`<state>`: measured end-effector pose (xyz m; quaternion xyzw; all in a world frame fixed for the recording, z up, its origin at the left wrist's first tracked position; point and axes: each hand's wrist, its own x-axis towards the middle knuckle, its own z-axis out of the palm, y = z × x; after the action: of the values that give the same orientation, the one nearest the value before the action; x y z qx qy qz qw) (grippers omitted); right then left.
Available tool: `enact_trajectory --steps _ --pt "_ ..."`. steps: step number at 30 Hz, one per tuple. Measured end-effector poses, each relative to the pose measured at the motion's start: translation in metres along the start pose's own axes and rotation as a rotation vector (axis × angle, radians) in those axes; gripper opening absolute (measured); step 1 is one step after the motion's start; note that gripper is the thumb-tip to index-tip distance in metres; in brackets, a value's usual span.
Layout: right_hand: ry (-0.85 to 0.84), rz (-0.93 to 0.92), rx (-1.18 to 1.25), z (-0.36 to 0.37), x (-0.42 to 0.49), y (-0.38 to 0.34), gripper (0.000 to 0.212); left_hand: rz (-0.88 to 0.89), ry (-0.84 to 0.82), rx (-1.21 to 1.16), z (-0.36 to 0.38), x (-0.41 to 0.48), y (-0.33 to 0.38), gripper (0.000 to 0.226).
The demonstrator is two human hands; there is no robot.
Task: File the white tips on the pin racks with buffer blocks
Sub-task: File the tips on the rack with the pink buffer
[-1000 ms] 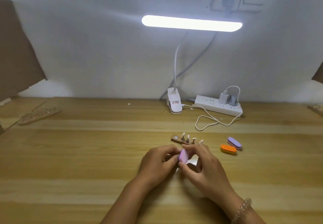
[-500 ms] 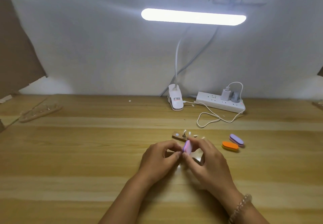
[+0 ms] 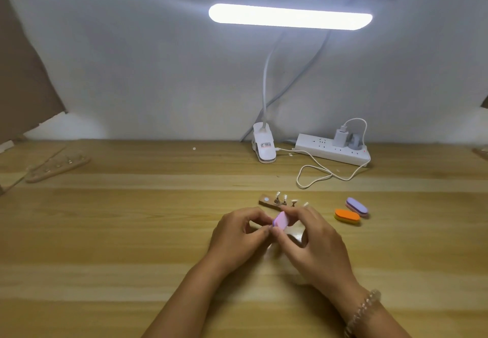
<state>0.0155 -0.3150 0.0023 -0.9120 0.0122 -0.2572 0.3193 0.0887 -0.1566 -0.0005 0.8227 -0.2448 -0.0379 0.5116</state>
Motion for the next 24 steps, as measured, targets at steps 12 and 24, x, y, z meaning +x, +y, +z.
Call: enact_trajectory --steps 12,24 --pt "0.004 -0.043 0.034 0.0009 -0.0062 -0.0059 0.041 0.038 -0.030 0.082 0.0001 -0.0018 0.0012 0.023" --pt "0.009 0.044 0.032 0.0006 -0.0002 -0.0023 0.038 0.029 -0.006 0.197 0.0012 -0.0015 0.0012 0.027"
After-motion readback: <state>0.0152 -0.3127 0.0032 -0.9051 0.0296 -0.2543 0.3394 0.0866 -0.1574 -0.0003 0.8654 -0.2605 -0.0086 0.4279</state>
